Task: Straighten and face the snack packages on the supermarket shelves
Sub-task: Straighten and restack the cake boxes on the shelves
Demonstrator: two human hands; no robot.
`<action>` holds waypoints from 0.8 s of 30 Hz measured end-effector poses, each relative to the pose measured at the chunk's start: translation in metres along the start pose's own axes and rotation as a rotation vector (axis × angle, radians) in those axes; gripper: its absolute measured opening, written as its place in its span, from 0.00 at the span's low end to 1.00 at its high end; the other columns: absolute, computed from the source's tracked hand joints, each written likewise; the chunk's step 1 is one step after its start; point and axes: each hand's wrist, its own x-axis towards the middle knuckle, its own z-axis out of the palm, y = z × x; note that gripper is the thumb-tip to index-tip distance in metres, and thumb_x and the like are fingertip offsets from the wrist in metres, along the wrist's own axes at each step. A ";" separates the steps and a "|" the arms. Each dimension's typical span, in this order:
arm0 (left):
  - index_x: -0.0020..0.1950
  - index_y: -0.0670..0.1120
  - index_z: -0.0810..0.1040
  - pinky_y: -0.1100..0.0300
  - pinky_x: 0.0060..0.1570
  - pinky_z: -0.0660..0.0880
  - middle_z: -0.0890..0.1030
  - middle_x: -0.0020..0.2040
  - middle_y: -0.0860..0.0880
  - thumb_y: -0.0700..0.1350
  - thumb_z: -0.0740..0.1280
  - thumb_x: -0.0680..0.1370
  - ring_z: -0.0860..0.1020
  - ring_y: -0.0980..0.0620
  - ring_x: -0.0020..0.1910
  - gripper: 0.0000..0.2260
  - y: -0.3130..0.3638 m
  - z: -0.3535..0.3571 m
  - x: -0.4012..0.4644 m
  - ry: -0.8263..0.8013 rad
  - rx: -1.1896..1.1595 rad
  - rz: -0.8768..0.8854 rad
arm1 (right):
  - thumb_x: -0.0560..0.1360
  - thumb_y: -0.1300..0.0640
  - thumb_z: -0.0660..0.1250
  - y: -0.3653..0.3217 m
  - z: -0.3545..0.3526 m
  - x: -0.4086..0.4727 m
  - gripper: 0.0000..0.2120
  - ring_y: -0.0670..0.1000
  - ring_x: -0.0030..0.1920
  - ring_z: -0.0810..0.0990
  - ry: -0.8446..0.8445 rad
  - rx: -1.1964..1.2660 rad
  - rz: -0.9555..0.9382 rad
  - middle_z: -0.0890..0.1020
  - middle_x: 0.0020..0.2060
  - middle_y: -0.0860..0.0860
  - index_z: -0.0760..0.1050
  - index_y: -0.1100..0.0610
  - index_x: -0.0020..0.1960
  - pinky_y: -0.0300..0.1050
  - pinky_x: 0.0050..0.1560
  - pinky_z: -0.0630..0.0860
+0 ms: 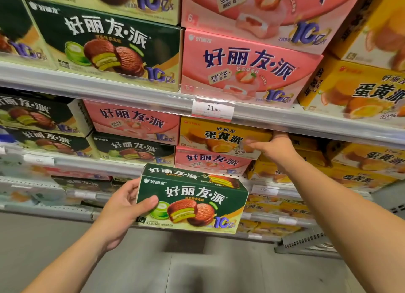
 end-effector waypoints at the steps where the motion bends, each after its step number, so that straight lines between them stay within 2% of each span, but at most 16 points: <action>1: 0.62 0.43 0.75 0.58 0.45 0.81 0.84 0.55 0.44 0.36 0.74 0.65 0.83 0.46 0.53 0.25 -0.001 0.001 0.000 -0.005 -0.002 -0.004 | 0.66 0.54 0.78 -0.003 -0.001 0.003 0.04 0.49 0.46 0.83 0.011 -0.010 0.020 0.86 0.42 0.50 0.84 0.53 0.38 0.52 0.48 0.81; 3: 0.62 0.43 0.75 0.58 0.45 0.81 0.84 0.55 0.44 0.35 0.74 0.66 0.83 0.46 0.53 0.25 -0.001 0.002 0.000 -0.014 -0.001 -0.006 | 0.68 0.57 0.77 -0.008 -0.003 0.005 0.06 0.54 0.50 0.82 0.028 -0.033 0.059 0.84 0.46 0.56 0.82 0.58 0.41 0.51 0.52 0.79; 4: 0.62 0.43 0.75 0.58 0.45 0.81 0.84 0.55 0.44 0.35 0.74 0.66 0.83 0.46 0.53 0.25 -0.002 0.003 0.001 -0.017 -0.001 -0.007 | 0.69 0.58 0.76 -0.008 -0.003 0.007 0.07 0.54 0.47 0.81 0.029 -0.046 0.069 0.83 0.43 0.56 0.80 0.59 0.42 0.51 0.51 0.79; 6: 0.63 0.43 0.75 0.59 0.44 0.81 0.84 0.55 0.44 0.35 0.74 0.65 0.83 0.46 0.53 0.26 -0.003 0.004 0.002 -0.022 -0.004 -0.011 | 0.70 0.59 0.75 -0.010 -0.003 0.005 0.07 0.52 0.38 0.78 0.049 -0.070 0.078 0.78 0.30 0.52 0.78 0.60 0.39 0.50 0.48 0.78; 8: 0.63 0.43 0.74 0.59 0.43 0.81 0.84 0.55 0.43 0.35 0.74 0.65 0.83 0.46 0.53 0.27 -0.004 0.005 0.004 -0.027 -0.008 -0.015 | 0.71 0.61 0.74 -0.010 -0.005 0.001 0.08 0.49 0.37 0.80 0.033 -0.025 0.058 0.78 0.23 0.45 0.77 0.59 0.36 0.48 0.47 0.77; 10: 0.63 0.43 0.74 0.59 0.43 0.81 0.84 0.55 0.43 0.35 0.74 0.65 0.83 0.46 0.53 0.27 -0.005 0.005 0.005 -0.036 -0.013 -0.019 | 0.70 0.62 0.75 -0.007 -0.007 -0.005 0.06 0.46 0.39 0.84 0.011 0.092 0.014 0.83 0.29 0.45 0.78 0.57 0.40 0.47 0.49 0.79; 12: 0.63 0.43 0.74 0.59 0.44 0.81 0.84 0.55 0.43 0.36 0.74 0.65 0.83 0.45 0.53 0.27 -0.006 0.004 0.008 -0.050 -0.014 -0.023 | 0.66 0.55 0.79 -0.004 -0.013 -0.014 0.15 0.49 0.37 0.80 0.076 0.065 -0.056 0.81 0.34 0.48 0.76 0.56 0.47 0.47 0.44 0.76; 14: 0.63 0.43 0.74 0.59 0.45 0.81 0.84 0.55 0.43 0.35 0.74 0.65 0.83 0.45 0.54 0.26 -0.010 0.006 0.010 -0.063 -0.013 -0.036 | 0.64 0.51 0.80 0.005 -0.025 -0.023 0.25 0.51 0.49 0.77 0.144 0.012 -0.102 0.79 0.48 0.50 0.73 0.53 0.57 0.49 0.51 0.74; 16: 0.63 0.43 0.74 0.59 0.44 0.81 0.84 0.55 0.43 0.35 0.74 0.65 0.83 0.46 0.53 0.27 -0.016 0.012 0.012 -0.073 -0.018 -0.049 | 0.65 0.53 0.79 0.016 -0.041 -0.031 0.30 0.52 0.60 0.73 0.167 0.058 -0.133 0.77 0.59 0.49 0.69 0.48 0.63 0.51 0.59 0.71; 20: 0.62 0.43 0.74 0.59 0.42 0.81 0.84 0.55 0.43 0.34 0.74 0.64 0.84 0.46 0.52 0.27 -0.035 0.037 0.011 -0.113 0.004 -0.080 | 0.65 0.54 0.78 0.039 -0.083 -0.042 0.38 0.54 0.66 0.72 0.191 0.116 -0.095 0.74 0.65 0.51 0.65 0.50 0.71 0.59 0.67 0.69; 22: 0.62 0.44 0.75 0.58 0.42 0.81 0.84 0.56 0.43 0.35 0.76 0.63 0.84 0.46 0.52 0.28 -0.044 0.055 0.009 -0.128 0.012 -0.100 | 0.62 0.50 0.77 0.050 -0.104 -0.045 0.42 0.55 0.67 0.71 0.208 0.086 -0.069 0.73 0.68 0.52 0.63 0.50 0.73 0.60 0.66 0.70; 24: 0.63 0.44 0.75 0.58 0.42 0.81 0.83 0.56 0.44 0.38 0.82 0.61 0.83 0.47 0.52 0.32 -0.052 0.075 0.007 -0.131 0.031 -0.104 | 0.60 0.48 0.76 0.062 -0.126 -0.045 0.43 0.54 0.64 0.72 0.201 0.052 -0.072 0.73 0.67 0.52 0.64 0.47 0.72 0.55 0.60 0.73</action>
